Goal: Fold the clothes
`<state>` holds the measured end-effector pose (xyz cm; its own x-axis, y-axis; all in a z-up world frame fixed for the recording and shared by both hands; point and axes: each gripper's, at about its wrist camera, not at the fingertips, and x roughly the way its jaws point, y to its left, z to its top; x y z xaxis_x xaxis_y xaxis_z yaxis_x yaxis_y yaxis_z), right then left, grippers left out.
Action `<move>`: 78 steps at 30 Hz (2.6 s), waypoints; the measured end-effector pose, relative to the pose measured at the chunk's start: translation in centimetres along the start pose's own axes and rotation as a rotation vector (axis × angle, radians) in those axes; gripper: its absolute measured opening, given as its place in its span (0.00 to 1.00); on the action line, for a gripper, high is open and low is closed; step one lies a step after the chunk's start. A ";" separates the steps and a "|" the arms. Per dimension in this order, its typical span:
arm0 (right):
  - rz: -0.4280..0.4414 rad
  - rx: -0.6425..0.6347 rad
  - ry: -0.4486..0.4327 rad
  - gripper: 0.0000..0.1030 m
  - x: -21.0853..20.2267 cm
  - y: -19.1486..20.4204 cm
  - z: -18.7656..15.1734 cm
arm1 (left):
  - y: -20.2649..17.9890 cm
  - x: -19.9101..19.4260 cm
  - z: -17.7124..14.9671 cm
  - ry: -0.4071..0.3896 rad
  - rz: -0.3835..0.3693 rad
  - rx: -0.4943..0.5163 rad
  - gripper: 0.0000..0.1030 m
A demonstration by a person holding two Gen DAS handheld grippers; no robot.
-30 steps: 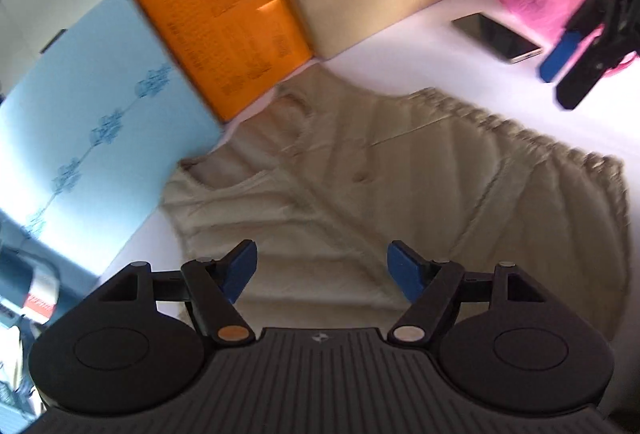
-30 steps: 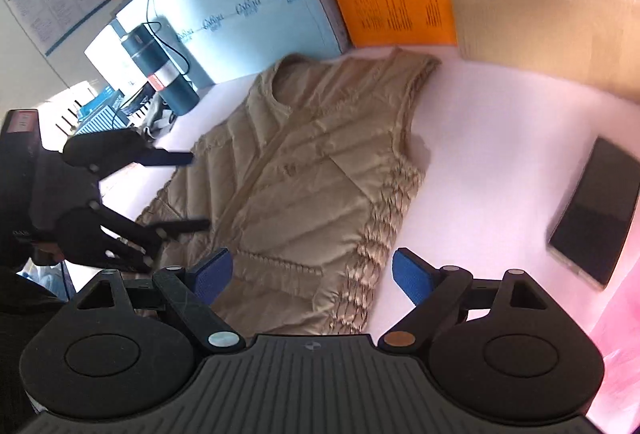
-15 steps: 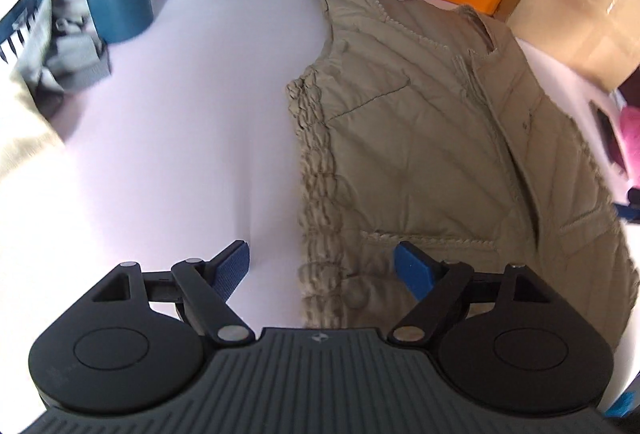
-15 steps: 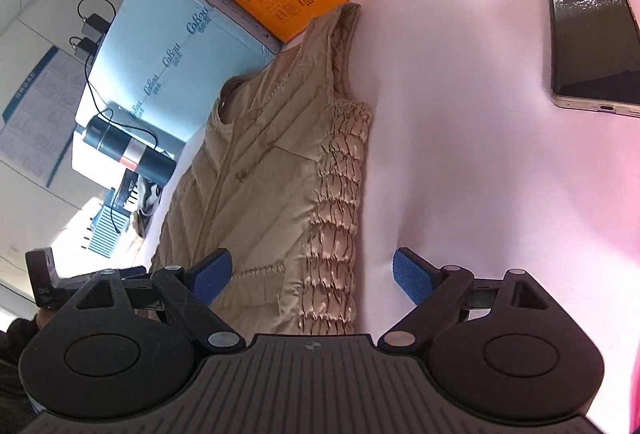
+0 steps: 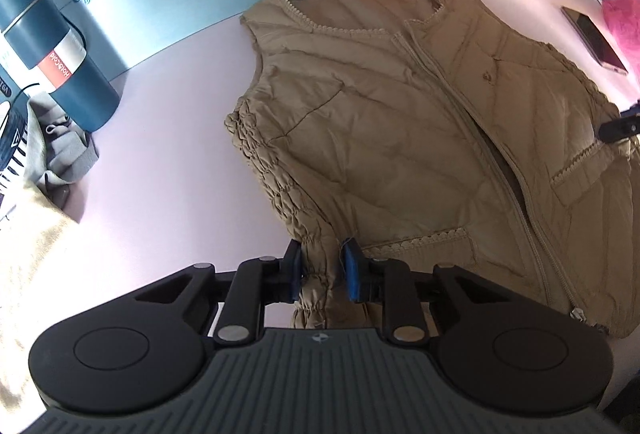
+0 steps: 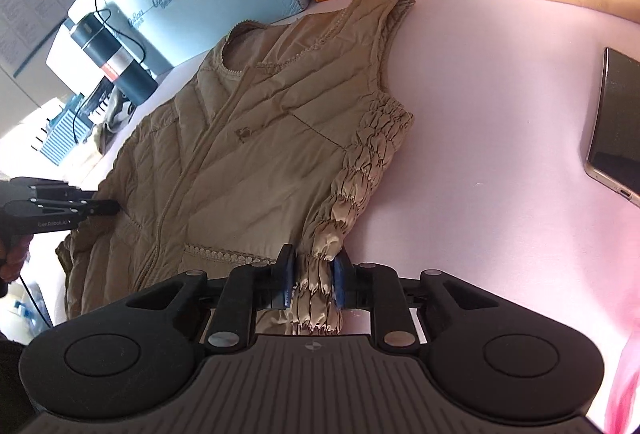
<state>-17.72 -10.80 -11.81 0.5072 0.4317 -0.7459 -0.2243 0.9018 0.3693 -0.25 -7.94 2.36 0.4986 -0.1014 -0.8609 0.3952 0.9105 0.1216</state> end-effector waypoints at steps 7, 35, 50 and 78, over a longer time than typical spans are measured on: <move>0.009 -0.063 0.092 0.21 -1.5 1.0 -1.2 | -1.1 -1.0 -0.7 0.016 -0.012 0.068 0.36; 0.097 -0.290 -0.026 0.82 0.0 -4.9 23.2 | 11.1 6.8 18.0 -0.177 0.000 0.132 0.55; 0.181 -0.137 0.026 0.82 9.9 -13.9 24.6 | 13.9 16.1 19.2 -0.177 -0.169 0.035 0.51; 0.123 -0.590 0.146 0.13 11.7 -8.2 24.1 | 12.0 15.3 20.4 -0.198 -0.305 0.256 0.12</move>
<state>10.10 -13.62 -10.27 0.3387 0.4939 -0.8008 -0.7176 0.6861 0.1196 27.85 -6.71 0.74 0.4575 -0.4475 -0.7684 0.7130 0.7010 0.0163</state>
